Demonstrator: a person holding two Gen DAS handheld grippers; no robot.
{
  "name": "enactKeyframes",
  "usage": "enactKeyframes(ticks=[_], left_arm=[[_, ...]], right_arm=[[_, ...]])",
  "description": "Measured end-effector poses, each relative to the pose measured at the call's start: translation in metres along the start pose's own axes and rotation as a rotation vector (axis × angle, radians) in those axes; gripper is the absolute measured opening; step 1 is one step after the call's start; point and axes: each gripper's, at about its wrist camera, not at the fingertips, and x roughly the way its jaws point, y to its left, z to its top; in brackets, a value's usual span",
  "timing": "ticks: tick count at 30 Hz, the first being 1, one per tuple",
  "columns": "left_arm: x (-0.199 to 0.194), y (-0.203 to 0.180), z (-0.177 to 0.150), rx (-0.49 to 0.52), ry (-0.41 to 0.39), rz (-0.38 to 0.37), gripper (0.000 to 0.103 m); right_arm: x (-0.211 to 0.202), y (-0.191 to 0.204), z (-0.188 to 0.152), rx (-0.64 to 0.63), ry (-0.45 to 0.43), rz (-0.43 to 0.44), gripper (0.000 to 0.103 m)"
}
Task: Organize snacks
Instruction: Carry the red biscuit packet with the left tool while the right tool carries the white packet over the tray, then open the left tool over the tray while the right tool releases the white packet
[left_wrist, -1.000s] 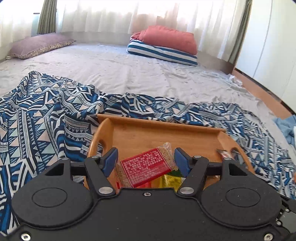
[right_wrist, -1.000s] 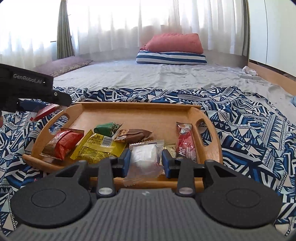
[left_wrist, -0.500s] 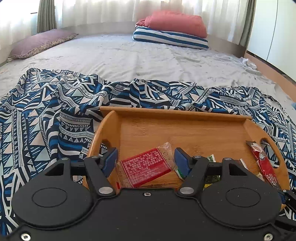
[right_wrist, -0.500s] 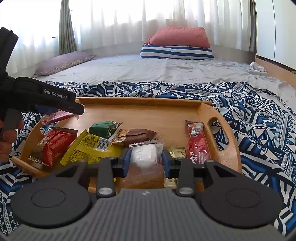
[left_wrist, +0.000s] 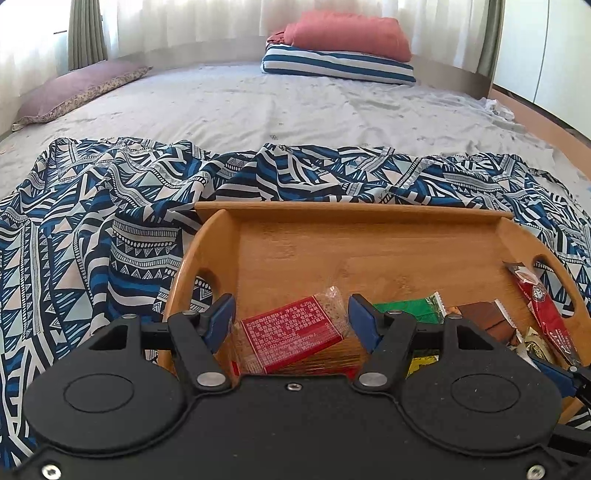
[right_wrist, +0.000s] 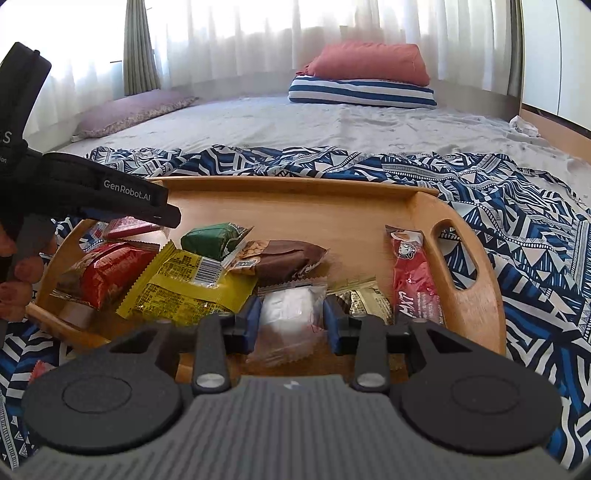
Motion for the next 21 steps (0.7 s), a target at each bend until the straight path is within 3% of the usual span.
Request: enactKeyframes(ticks=[3, 5, 14, 18, 21], left_arm=[[0.003, 0.002, -0.002, -0.014, 0.014, -0.007, 0.064], [0.005, 0.003, -0.004, -0.023, 0.026, -0.016, 0.058], [0.004, 0.004, -0.005, -0.035, 0.025, -0.012, 0.057], [-0.004, 0.004, -0.004, -0.03, 0.011, -0.012, 0.068], [-0.018, 0.002, -0.003, -0.018, -0.019, -0.019, 0.079]], right_arm=[[0.001, 0.0, 0.0, 0.001, 0.0, 0.002, 0.041], [0.001, -0.001, 0.0, 0.002, 0.0, 0.004, 0.041], [0.001, -0.002, -0.001, 0.006, 0.0, 0.008, 0.043], [-0.003, -0.005, 0.001, 0.026, -0.002, 0.018, 0.058], [-0.008, -0.006, 0.002, 0.027, -0.013, 0.021, 0.06]])
